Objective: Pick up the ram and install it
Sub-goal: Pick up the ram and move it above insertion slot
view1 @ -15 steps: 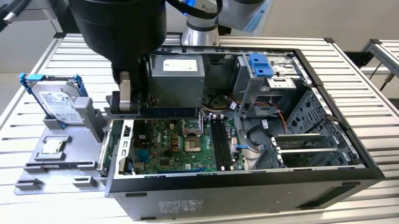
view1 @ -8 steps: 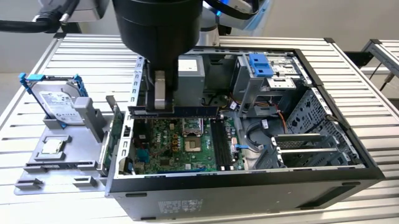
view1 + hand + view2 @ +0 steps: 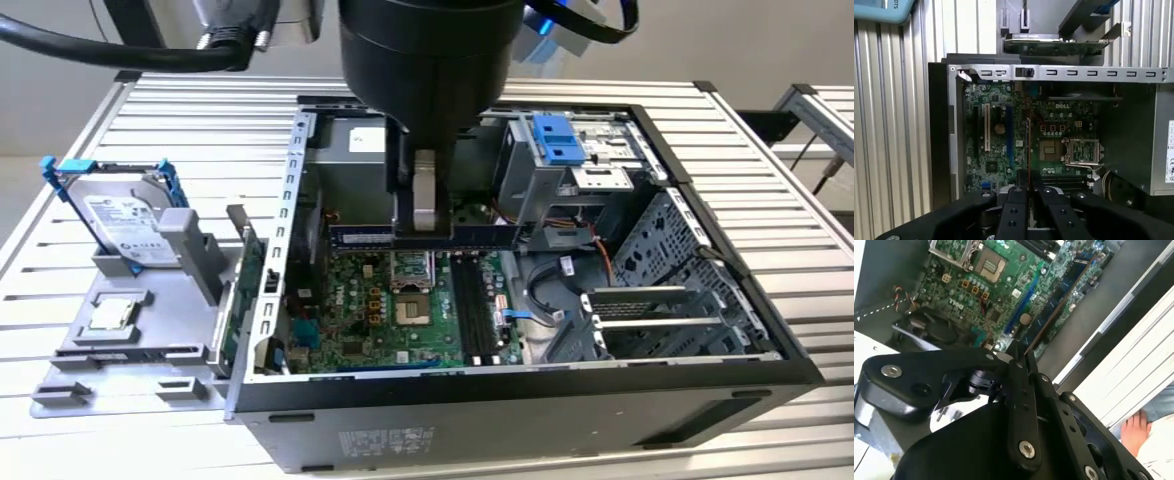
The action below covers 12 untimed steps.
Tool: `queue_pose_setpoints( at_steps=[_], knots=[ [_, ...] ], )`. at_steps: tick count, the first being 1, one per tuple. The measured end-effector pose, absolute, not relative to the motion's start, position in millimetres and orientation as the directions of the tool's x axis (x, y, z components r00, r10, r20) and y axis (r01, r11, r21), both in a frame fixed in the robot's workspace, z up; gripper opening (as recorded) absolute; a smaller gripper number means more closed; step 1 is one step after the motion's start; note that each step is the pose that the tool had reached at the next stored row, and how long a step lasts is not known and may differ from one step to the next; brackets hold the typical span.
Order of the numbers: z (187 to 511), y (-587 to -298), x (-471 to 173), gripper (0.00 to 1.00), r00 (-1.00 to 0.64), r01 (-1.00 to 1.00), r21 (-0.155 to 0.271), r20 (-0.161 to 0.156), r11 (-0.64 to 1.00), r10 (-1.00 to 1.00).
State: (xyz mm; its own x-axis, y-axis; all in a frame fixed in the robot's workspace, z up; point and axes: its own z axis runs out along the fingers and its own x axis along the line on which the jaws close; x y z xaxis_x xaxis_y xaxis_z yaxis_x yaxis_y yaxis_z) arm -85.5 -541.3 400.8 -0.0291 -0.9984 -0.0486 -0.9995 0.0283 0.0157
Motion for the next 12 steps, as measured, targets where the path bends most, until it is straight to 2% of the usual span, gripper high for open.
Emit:
queue_pose_setpoints(
  at_steps=[12],
  knots=[
    [400.8, -540.7, -30.7, 0.0, -0.029, -0.999, 0.016, -0.049, 0.028, -0.998]
  ],
)
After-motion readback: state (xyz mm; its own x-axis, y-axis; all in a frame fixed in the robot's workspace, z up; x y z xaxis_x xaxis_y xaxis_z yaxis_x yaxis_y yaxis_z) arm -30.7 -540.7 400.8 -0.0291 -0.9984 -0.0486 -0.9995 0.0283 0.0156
